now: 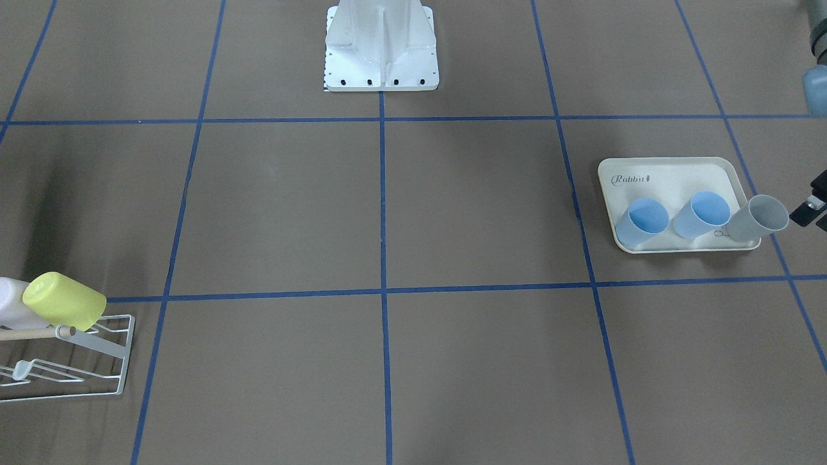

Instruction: Transfer IKEA cup to right arm and place on rack

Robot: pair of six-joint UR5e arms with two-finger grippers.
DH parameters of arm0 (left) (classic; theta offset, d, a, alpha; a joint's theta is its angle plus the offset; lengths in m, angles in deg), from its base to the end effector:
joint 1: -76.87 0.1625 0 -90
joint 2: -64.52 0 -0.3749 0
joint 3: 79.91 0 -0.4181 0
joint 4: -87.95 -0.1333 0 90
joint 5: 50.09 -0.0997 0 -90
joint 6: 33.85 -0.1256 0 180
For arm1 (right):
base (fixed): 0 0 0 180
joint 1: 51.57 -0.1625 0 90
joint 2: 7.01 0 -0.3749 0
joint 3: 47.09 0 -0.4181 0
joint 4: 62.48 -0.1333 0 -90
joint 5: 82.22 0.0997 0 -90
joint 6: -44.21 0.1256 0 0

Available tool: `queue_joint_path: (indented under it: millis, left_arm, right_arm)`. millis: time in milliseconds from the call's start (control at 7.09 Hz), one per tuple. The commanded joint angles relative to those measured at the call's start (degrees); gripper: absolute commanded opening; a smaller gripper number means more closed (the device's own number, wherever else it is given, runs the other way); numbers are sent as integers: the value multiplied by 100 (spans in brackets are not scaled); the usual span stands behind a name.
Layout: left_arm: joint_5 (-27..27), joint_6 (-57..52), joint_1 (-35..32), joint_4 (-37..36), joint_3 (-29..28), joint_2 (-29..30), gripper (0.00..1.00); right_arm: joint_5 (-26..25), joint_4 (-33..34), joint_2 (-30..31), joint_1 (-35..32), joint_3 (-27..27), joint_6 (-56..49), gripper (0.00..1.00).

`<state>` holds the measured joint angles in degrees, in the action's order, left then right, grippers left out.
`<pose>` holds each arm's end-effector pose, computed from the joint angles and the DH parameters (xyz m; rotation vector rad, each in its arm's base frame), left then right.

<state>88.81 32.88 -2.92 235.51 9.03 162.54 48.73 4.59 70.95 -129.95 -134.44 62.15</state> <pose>0.0656 -0.5823 0.4286 0.3512 1.2441 -0.3668 -0.0761 -0.6231 0.4878 0.3439 -0.8089 -0.0984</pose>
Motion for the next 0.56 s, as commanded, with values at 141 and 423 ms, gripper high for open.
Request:
queue_joint_path:
  millis: [141,423]
  left_arm:
    - [-12,-10,16,1,18,-98,100]
    - [-284,-472,42,1,18,-343,100]
  right_arm:
    - [-130,-1,-71,121,130,0,98]
    - [-113,-1,-79,130,122,0,99]
